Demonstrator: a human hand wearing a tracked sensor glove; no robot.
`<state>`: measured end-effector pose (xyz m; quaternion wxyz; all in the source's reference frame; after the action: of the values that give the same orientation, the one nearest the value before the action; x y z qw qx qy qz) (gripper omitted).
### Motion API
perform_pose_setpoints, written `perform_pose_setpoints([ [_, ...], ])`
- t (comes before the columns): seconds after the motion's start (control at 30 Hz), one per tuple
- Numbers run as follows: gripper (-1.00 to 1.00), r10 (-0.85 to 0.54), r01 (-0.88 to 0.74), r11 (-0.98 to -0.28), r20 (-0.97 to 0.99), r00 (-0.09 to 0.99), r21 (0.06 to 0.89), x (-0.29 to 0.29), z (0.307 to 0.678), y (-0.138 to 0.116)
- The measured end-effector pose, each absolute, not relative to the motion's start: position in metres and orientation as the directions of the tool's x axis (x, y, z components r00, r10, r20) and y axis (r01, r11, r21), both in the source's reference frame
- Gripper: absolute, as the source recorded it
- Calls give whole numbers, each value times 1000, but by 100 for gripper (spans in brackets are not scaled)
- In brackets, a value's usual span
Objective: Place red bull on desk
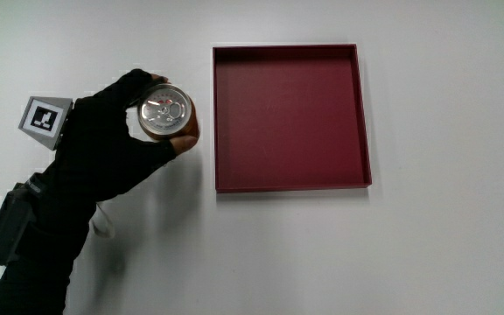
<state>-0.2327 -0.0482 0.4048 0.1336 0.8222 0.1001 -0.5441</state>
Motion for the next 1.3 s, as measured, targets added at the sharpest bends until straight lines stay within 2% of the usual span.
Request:
perform_pose_setpoints([
  [0.33,0,-78,219,-959,-914,399,178,-256,448,-48],
  [0.4,0,-72,214,-962,-915,398,169,-258,454,-48],
  [0.47,0,-82,206,-961,-903,422,184,-259,457,-48],
  [0.9,0,-102,189,-963,-910,402,191,-264,474,-45],
  [0.93,0,-98,192,-964,-921,376,181,-262,473,-46],
  [0.97,0,-107,190,-962,-911,397,196,-262,474,-46],
  [1.3,-50,-133,197,-955,-914,383,221,-263,478,-45],
])
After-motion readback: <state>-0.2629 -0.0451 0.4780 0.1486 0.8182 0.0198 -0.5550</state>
